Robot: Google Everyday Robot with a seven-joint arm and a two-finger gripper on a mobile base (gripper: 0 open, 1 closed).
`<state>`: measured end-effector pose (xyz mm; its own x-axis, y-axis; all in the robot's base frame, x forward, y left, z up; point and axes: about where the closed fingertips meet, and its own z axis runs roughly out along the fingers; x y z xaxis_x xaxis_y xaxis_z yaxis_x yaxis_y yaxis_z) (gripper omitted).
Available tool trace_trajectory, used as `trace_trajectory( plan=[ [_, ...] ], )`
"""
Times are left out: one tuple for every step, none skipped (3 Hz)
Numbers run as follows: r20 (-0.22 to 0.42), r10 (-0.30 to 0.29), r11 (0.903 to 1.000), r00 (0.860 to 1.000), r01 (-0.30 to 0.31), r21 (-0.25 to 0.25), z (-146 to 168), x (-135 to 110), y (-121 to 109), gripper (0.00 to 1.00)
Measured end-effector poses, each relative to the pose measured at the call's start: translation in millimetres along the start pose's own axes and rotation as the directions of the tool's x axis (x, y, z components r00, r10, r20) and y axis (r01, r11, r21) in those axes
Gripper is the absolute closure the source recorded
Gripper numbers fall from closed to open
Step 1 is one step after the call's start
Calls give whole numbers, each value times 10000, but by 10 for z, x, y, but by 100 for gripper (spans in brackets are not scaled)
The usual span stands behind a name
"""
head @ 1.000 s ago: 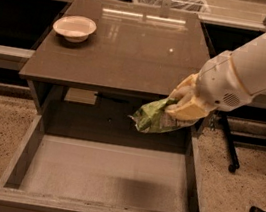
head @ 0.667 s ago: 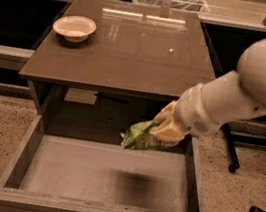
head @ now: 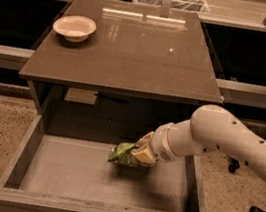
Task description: Place green jalapeno chip bag into top drawer
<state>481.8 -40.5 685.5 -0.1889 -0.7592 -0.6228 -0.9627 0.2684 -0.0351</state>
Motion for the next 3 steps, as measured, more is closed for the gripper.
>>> trace_trajectory(
  plan=[
    [190, 15, 9994, 9998, -22, 356, 24, -35, -98, 50],
    [190, 15, 9994, 9998, -22, 356, 24, -35, -98, 21],
    [190, 15, 9994, 9998, -21, 355, 25, -35, -97, 0]
  ],
)
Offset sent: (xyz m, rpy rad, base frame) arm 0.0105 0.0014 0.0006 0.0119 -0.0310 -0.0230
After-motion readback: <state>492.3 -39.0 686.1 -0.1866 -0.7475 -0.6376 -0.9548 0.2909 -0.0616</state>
